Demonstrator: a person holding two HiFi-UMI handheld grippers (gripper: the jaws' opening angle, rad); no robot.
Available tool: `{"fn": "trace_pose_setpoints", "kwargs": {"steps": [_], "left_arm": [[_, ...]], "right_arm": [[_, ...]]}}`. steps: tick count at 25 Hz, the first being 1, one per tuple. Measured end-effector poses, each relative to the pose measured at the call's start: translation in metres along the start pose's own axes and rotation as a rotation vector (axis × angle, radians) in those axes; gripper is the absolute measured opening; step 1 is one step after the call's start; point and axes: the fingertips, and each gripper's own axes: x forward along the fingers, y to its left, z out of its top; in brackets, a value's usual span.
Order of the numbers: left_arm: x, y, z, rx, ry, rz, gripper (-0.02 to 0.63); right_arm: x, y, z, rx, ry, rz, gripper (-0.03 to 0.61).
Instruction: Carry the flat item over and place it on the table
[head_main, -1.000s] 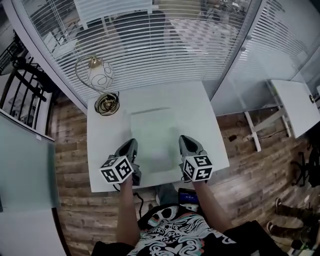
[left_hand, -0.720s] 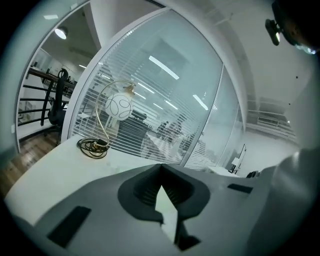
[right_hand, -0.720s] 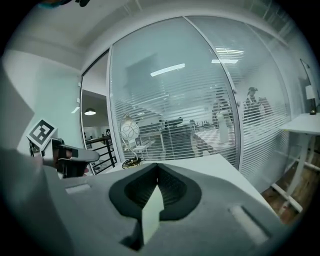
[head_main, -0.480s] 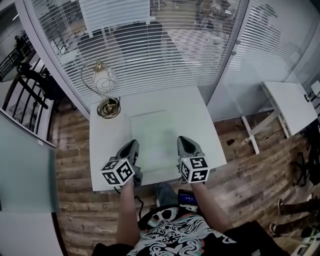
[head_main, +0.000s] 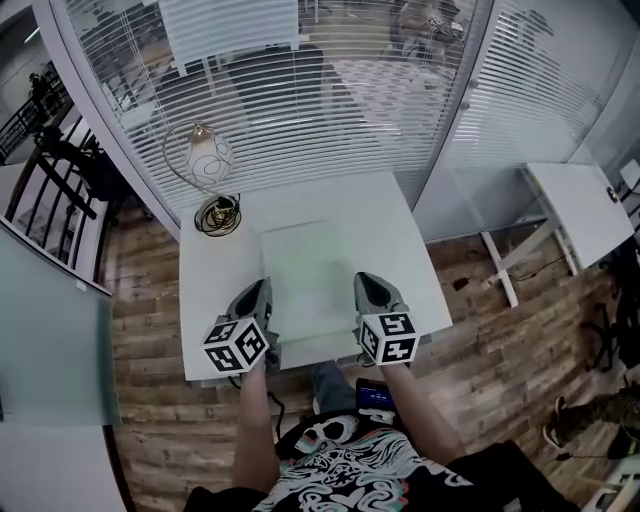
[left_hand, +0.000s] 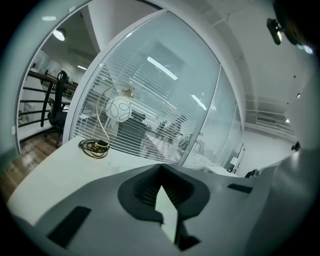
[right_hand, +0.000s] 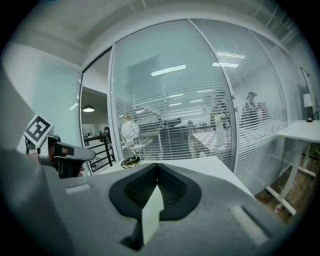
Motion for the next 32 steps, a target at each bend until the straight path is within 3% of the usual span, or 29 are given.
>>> {"fn": "trace_pose_setpoints", "kwargs": {"steps": [3,11,19,32], "left_arm": [[0.000,0.000,-0.004,-0.045,-0.002,-0.017,0.006],[0.001,0.002,-0.016,0.056,0.075,0.026,0.006],[0.004,-0.008,-0.019,-0.084,0.099,-0.079,0.006],[0.007,0.000,-0.022,-0.018,0.102,-0.029,0.006]], "right_arm": [[-0.001,0.000,-0.001,0.011,-0.002,0.010,0.005],[-0.002,0.004,-0.002,0.009,0.006,0.017,0.005],[-0.002,-0.004,-0.007,0.027,0.016,-0.011,0.005],[0.001,-0.008,-0.013,0.030,0.038,-0.006,0.005]]}}
